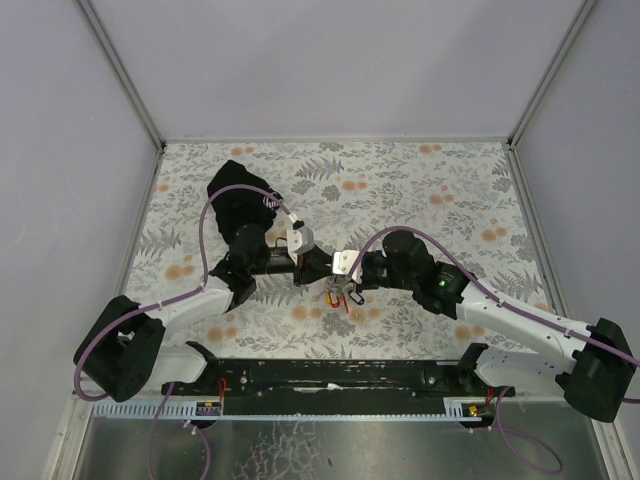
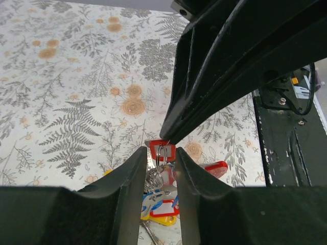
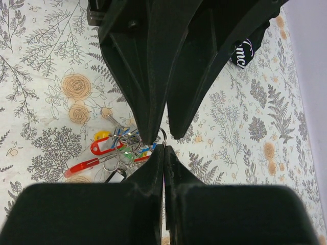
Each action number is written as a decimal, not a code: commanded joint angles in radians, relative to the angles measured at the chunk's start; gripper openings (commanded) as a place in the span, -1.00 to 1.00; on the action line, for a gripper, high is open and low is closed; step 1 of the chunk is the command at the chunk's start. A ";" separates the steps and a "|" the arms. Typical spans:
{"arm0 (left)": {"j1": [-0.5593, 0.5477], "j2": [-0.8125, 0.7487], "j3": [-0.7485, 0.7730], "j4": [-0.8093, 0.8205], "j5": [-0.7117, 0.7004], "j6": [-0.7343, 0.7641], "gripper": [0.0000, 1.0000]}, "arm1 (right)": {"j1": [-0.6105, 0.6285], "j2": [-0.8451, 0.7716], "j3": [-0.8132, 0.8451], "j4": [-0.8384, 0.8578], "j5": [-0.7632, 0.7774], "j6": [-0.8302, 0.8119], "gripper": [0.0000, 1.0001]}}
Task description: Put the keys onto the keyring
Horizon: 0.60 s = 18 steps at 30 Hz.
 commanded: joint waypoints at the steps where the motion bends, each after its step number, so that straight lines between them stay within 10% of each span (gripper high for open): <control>1: 0.006 0.021 0.044 -0.078 0.075 0.054 -0.45 | 0.006 -0.002 0.058 0.010 -0.015 -0.015 -1.00; 18: 0.006 0.051 0.068 -0.111 0.069 0.046 -1.00 | 0.006 -0.011 0.055 -0.004 -0.010 -0.012 -1.00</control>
